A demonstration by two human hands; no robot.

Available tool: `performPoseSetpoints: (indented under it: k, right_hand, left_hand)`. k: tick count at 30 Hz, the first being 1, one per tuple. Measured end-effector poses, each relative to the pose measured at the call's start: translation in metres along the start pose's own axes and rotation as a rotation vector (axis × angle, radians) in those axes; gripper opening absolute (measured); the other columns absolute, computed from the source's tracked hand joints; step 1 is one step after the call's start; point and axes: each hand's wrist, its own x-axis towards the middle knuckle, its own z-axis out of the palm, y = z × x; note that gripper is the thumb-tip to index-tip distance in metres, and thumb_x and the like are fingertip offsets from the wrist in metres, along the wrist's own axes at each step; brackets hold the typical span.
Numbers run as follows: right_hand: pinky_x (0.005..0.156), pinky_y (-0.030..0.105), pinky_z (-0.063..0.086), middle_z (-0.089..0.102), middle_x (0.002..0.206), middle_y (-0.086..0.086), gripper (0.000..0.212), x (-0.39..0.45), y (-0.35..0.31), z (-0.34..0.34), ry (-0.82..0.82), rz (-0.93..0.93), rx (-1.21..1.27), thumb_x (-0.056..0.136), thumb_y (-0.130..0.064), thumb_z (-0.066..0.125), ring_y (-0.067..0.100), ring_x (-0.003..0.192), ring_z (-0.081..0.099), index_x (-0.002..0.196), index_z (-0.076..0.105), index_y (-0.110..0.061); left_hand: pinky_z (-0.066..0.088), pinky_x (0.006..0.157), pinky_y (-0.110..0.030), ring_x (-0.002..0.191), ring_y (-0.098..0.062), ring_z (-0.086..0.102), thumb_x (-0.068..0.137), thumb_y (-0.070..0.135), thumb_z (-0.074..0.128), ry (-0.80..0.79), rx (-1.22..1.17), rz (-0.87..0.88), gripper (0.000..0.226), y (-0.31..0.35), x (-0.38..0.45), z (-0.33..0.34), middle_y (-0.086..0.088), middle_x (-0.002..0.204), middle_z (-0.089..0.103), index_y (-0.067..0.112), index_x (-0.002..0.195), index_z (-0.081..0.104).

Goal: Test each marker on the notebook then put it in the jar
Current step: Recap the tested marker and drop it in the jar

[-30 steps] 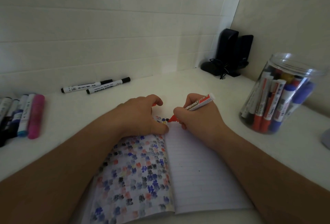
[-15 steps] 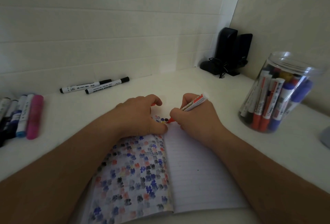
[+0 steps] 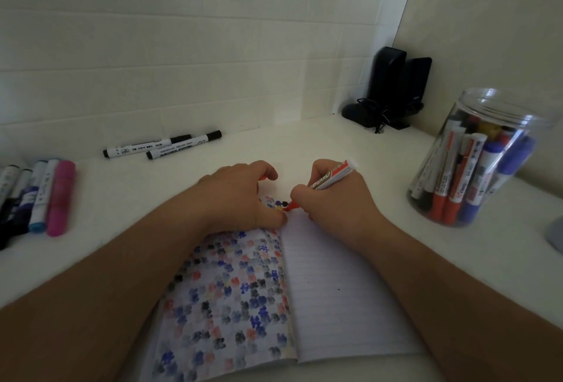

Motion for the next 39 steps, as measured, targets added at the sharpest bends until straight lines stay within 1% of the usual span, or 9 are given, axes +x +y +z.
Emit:
performPoseSetpoints:
  k: [4, 7, 11, 17, 27, 31, 33, 36, 39]
  right_hand:
    - [0.053, 0.034, 0.045, 0.050, 0.059, 0.005, 0.030, 0.001, 0.000, -0.002, 0.019, 0.004, 0.000, 0.075, -0.020, 0.074, 0.018, 0.055, 0.051, 0.065, 0.046, -0.016]
    - [0.054, 0.034, 0.048, 0.060, 0.057, 0.008, 0.027, 0.000, 0.000, -0.004, 0.027, 0.012, 0.049, 0.076, -0.017, 0.073, 0.016, 0.051, 0.058, 0.065, 0.049, -0.015]
    - [0.053, 0.028, 0.049, 0.067, 0.066, 0.017, 0.024, -0.002, -0.001, -0.002, 0.004, 0.004, 0.027, 0.078, -0.017, 0.074, 0.011, 0.050, 0.059, 0.069, 0.053, -0.010]
    - [0.052, 0.033, 0.046, 0.062, 0.070, 0.023, 0.027, -0.001, 0.000, -0.002, -0.035, 0.015, 0.021, 0.073, -0.020, 0.075, 0.019, 0.055, 0.056, 0.067, 0.050, -0.011]
    - [0.055, 0.035, 0.046, 0.060, 0.070, 0.023, 0.029, -0.001, 0.000, -0.002, 0.016, 0.008, 0.028, 0.075, -0.020, 0.075, 0.021, 0.058, 0.055, 0.065, 0.049, -0.015]
    - [0.053, 0.034, 0.043, 0.051, 0.061, 0.010, 0.030, 0.000, 0.001, -0.002, -0.012, 0.024, 0.011, 0.072, -0.021, 0.074, 0.021, 0.057, 0.052, 0.062, 0.045, -0.018]
    - [0.053, 0.035, 0.045, 0.052, 0.061, 0.011, 0.028, -0.001, 0.001, -0.003, -0.008, 0.022, 0.010, 0.073, -0.022, 0.073, 0.021, 0.057, 0.053, 0.063, 0.047, -0.017]
    - [0.054, 0.039, 0.051, 0.062, 0.067, 0.015, 0.024, -0.001, -0.004, -0.006, 0.099, -0.013, 0.054, 0.078, -0.022, 0.073, 0.024, 0.058, 0.056, 0.070, 0.053, -0.012]
    - [0.045, 0.027, 0.044, 0.056, 0.061, 0.006, 0.024, 0.002, -0.008, -0.015, 0.218, -0.029, 0.235, 0.085, -0.017, 0.076, 0.015, 0.051, 0.051, 0.074, 0.054, -0.015]
  left_hand:
    - [0.047, 0.106, -0.045, 0.115, -0.014, 0.054, 0.068, 0.067, 0.075, -0.002, -0.001, -0.001, 0.086, 0.000, -0.001, 0.000, 0.013, 0.119, 0.049, 0.046, 0.143, 0.039]
    - [0.046, 0.106, -0.046, 0.115, -0.014, 0.054, 0.065, 0.070, 0.073, -0.006, 0.000, 0.001, 0.087, 0.000, 0.000, 0.000, 0.014, 0.120, 0.049, 0.047, 0.142, 0.039]
    - [0.046, 0.106, -0.046, 0.116, -0.015, 0.054, 0.062, 0.072, 0.071, -0.011, -0.002, -0.001, 0.090, 0.000, 0.000, 0.000, 0.013, 0.121, 0.050, 0.047, 0.142, 0.039]
    - [0.047, 0.105, -0.046, 0.114, -0.014, 0.054, 0.057, 0.075, 0.068, -0.011, -0.016, -0.006, 0.093, 0.000, 0.000, 0.000, 0.013, 0.121, 0.051, 0.047, 0.141, 0.040]
    - [0.047, 0.104, -0.045, 0.112, -0.013, 0.054, 0.065, 0.072, 0.073, -0.004, -0.004, -0.003, 0.086, 0.001, -0.001, 0.000, 0.013, 0.119, 0.051, 0.048, 0.140, 0.039]
    - [0.047, 0.104, -0.045, 0.112, -0.013, 0.055, 0.065, 0.072, 0.073, -0.001, -0.006, -0.007, 0.087, 0.001, -0.002, -0.001, 0.013, 0.120, 0.052, 0.047, 0.141, 0.040]
    - [0.048, 0.104, -0.045, 0.111, -0.013, 0.055, 0.063, 0.073, 0.071, 0.005, 0.002, -0.003, 0.088, 0.001, -0.002, -0.001, 0.013, 0.119, 0.051, 0.047, 0.140, 0.040]
    - [0.048, 0.104, -0.044, 0.110, -0.012, 0.055, 0.070, 0.070, 0.074, 0.011, 0.007, 0.014, 0.082, 0.001, -0.003, -0.002, 0.014, 0.116, 0.050, 0.046, 0.141, 0.040]
    - [0.050, 0.096, -0.035, 0.100, -0.003, 0.056, 0.082, 0.067, 0.069, 0.024, -0.021, 0.072, 0.065, -0.005, -0.005, -0.002, 0.019, 0.109, 0.054, 0.047, 0.139, 0.044]
